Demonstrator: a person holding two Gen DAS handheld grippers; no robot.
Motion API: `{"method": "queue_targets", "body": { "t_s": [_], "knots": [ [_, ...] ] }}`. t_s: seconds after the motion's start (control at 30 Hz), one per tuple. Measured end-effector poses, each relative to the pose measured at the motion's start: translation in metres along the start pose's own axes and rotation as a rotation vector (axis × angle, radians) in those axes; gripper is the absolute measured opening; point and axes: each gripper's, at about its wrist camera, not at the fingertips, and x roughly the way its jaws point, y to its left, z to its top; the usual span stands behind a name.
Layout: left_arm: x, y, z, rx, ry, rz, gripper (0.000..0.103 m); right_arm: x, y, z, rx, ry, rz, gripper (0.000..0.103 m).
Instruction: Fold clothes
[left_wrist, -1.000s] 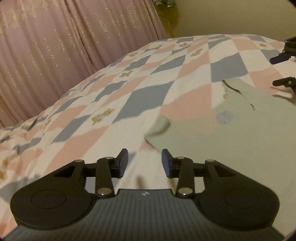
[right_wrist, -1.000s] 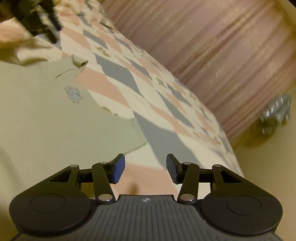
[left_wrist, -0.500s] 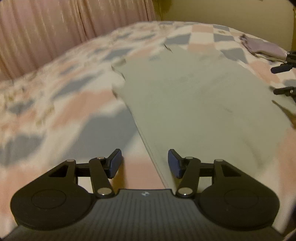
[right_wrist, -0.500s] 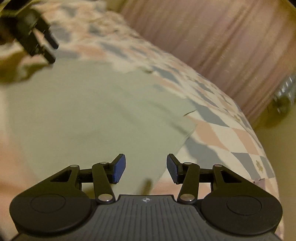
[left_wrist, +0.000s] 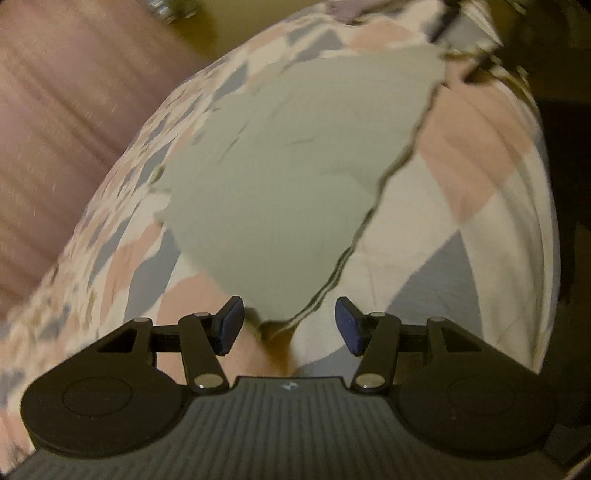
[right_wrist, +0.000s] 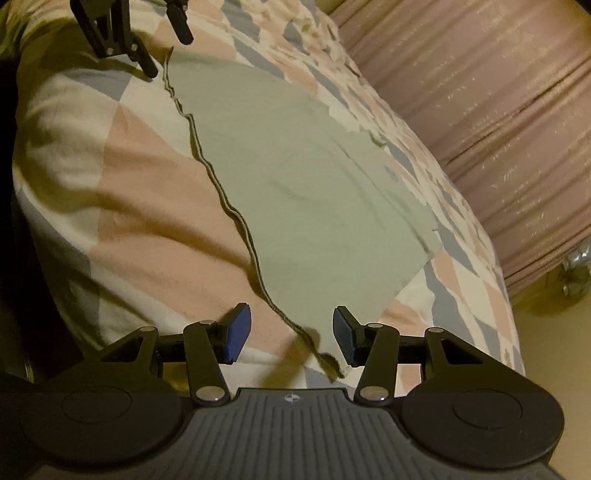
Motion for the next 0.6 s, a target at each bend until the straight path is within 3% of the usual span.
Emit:
{"method": "queue_targets", "body": {
  "t_s": [0.2,0.37,0.4,0.47,0.53,0.6],
  "knots": [
    [0.021,-0.021,0.001,0.227,0.005,0.077,0.049,0.019,0.002,0.003,-0.047,0.018,-0.021,0.048],
    [0.026,-0.027,0.000,0.313,-0.016,0.128,0.031,0.030,0.009,0.003,-0.133,0.005,-0.071,0.046],
    [0.026,-0.027,-0.001,0.321,-0.019,0.134,0.027,0.031,0.010,0.002,-0.145,0.001,-0.084,0.043],
    [0.028,-0.024,-0.001,0.316,-0.007,0.127,0.004,0.034,0.010,0.000,-0.170,0.003,-0.104,0.035],
    [0.030,-0.021,-0.001,0.303,-0.003,0.119,0.003,0.039,0.009,-0.001,-0.188,0.018,-0.111,0.005],
    [0.027,-0.017,0.000,0.289,-0.009,0.115,0.002,0.046,0.008,-0.004,-0.197,0.029,-0.101,0.000]
  ]
}}
